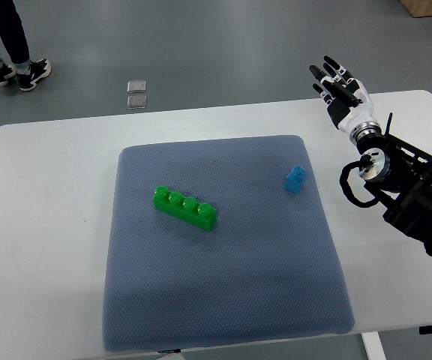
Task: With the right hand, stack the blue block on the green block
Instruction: 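Raise the right hand from rest toward the table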
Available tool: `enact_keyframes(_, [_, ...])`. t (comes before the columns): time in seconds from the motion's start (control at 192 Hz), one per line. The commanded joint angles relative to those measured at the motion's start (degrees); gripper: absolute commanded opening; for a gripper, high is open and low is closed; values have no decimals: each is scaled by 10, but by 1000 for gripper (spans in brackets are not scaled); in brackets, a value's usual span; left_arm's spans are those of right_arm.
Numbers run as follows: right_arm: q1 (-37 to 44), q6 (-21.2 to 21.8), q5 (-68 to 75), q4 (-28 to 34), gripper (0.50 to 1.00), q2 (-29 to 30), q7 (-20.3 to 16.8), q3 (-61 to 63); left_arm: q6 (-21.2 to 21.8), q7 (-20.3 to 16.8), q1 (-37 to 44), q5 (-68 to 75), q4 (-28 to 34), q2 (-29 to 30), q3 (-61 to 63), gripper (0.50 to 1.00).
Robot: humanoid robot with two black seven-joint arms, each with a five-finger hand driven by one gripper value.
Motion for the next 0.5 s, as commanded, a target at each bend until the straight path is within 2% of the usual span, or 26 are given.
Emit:
enact_keyframes(0.0, [-1, 0, 0, 0, 913, 0, 0, 0, 0, 0, 0, 0, 0, 0, -3, 1000])
enact_keyframes(0.496, [0, 0, 0, 0, 913, -1, 0, 0, 1, 0, 4, 4, -1, 0, -1, 1000])
